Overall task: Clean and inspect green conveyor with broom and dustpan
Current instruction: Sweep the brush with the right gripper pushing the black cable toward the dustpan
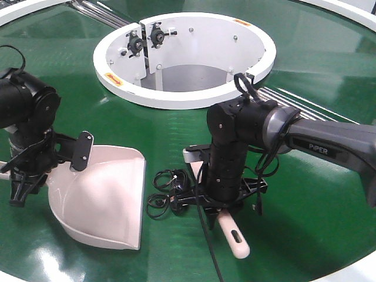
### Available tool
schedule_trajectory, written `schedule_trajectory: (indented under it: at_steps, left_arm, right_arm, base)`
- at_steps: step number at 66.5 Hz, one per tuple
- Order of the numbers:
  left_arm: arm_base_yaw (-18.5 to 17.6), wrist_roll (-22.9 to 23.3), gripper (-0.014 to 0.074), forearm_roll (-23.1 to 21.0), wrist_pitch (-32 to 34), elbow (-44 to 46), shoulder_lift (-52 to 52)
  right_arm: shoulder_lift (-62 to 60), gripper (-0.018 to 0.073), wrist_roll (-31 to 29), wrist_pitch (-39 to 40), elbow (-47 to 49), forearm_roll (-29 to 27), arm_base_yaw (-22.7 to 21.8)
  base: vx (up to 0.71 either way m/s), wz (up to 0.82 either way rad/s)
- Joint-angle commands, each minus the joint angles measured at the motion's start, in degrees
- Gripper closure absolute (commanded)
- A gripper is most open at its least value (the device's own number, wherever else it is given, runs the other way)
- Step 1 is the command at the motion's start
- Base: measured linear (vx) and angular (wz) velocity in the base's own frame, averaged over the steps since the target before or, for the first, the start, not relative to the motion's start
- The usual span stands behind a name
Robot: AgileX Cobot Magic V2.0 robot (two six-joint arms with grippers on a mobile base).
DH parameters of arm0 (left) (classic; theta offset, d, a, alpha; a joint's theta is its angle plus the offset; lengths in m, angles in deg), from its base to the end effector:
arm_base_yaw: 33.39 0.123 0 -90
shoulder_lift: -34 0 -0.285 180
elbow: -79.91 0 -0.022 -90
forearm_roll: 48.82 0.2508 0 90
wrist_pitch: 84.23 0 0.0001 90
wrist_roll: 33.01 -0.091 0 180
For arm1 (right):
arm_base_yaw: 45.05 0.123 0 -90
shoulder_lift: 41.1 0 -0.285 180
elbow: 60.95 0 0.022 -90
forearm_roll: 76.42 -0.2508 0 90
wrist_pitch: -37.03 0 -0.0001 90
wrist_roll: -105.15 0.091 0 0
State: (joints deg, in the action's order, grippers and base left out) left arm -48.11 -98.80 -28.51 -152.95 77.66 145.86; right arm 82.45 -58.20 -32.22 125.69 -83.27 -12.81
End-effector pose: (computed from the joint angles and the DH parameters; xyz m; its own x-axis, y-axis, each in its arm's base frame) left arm 0.3379 -0.0583 0.2191 -0.0369 0.9475 0.3176 0.9977 0.0167 0.0661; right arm 0.3173 0.2121 0.1767 -0.9650 -0.2245 0.1354 -0.2166 0.9737 0.0705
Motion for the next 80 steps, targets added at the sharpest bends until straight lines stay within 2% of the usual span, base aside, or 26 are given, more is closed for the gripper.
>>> schedule_trajectory:
  at_steps: [1,9,22,35,43,61,74,80]
  left_arm:
    - [-0.3,0.2,0.0603,0.8,-1.3,1.5,-2.4]
    - [-0.3,0.2,0.0603,0.8,-1.3,1.5,-2.4]
    - [-0.3,0.2,0.0603,0.8,-1.3,1.5,-2.4]
    - [-0.3,0.2,0.0603,0.8,-1.3,1.5,-2.4]
    - [-0.3,0.2,0.0603,0.8,-1.3,1.5,-2.4]
    - [-0.3,0.2,0.0603,0.8,-1.3,1.5,-2.4]
    - [-0.3,0.2,0.0603,0.8,-1.3,1.5,-2.4]
    - [-0.3,0.2,0.0603,0.8,-1.3,1.5,-2.4]
  right_arm:
    - [-2.6,0.0564,0.5,-4.8,1.7,-2.8,0.7]
    - [-1.6,0.0564,0.1,-4.8,3.4,-3.9,2.0]
    - [2.7,0.0564,-0.5,-4.8,12.3,-4.7,7.4]
    - [8.0,0.0564,-4.8,-4.8,23.7,-11.3,12.5]
    - [8.6,0.0564,-6.3,-4.7,27.9,-13.2,14.0]
    - [6.3,0.0564,-5.9,-4.7,29.0,-10.6,12.6]
    - [1.5,0.0564,-2.7,-4.7,28.6,-5.6,8.6]
    - [-2.1,0.0564,-0.8,-4.7,25.2,-3.6,6.1]
  base:
    - [0.0,0.0]
    - [0.0,0.0]
    - [0.0,0.0]
    - [0.0,0.0]
    - [0.0,0.0]
    - [0.0,0.0]
    - [0.0,0.0]
    - [0.0,0.0]
